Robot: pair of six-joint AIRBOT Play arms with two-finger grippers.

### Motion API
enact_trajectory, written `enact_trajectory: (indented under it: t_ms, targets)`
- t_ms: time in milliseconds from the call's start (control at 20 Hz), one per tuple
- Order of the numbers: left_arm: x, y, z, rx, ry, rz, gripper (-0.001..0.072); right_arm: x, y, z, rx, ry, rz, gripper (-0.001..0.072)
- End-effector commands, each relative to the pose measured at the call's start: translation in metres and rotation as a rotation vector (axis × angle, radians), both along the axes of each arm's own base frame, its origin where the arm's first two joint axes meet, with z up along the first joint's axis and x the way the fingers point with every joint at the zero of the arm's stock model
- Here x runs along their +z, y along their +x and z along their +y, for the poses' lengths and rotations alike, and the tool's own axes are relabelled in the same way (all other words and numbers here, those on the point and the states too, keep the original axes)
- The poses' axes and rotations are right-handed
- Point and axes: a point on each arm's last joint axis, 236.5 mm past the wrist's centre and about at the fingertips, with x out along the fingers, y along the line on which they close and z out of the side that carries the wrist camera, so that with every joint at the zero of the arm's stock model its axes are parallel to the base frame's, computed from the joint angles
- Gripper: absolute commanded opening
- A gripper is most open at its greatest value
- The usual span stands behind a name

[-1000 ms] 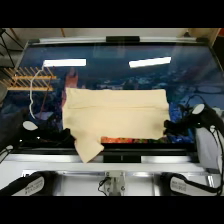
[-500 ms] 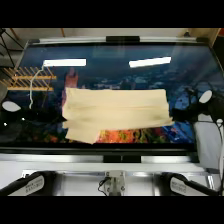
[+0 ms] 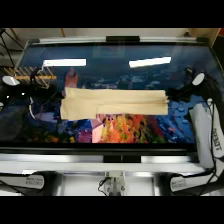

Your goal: Fold the shirts.

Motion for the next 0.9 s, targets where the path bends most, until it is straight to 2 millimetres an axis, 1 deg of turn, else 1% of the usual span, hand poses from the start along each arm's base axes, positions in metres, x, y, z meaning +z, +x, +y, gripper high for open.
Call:
enact_trajectory:
  t_ms: [0,100,150,250,300,400,450,550,700,850]
  targets:
    - [-0.028,0.025,-0.004,0.015,-0.021,0.058,0.0036,-0.017,0.035,0.014,-0.041,0.058,-0.048,0.0065]
    - [-0.037,0.032,-0.005,0.018,-0.025,0.071,0.0037,-0.024,0.043,0.020,-0.037,0.051,-0.069,0.0065]
    - [-0.037,0.036,-0.005,0.014,-0.028,0.058,0.0037,-0.025,0.045,0.020,-0.034,0.042,-0.077,0.0065]
    - [-0.029,0.046,-0.002,0.007,-0.026,0.013,0.0037,-0.022,0.049,0.020,-0.031,0.037,-0.093,0.0065]
    - [-0.022,0.050,-0.001,0.004,-0.028,-0.004,0.0037,-0.018,0.050,0.018,-0.031,0.037,-0.095,0.0065]
    - [-0.008,0.051,0.000,-0.029,-0.029,-0.026,0.0036,-0.006,0.053,0.012,-0.033,0.040,-0.100,0.0065]
    - [-0.005,0.051,0.000,-0.037,-0.030,-0.028,0.0036,-0.003,0.054,0.010,-0.035,0.040,-0.100,0.0065]
    - [-0.008,0.053,0.000,-0.032,-0.028,-0.028,0.0036,-0.006,0.052,0.008,-0.036,0.040,-0.087,0.0065]
    - [-0.017,0.065,0.003,0.019,-0.041,-0.035,0.0036,-0.013,0.050,0.011,-0.042,0.052,-0.067,0.0065]
    - [-0.010,0.085,-0.007,0.068,-0.136,-0.090,0.0036,-0.014,0.052,0.008,-0.049,0.043,-0.073,0.0065]
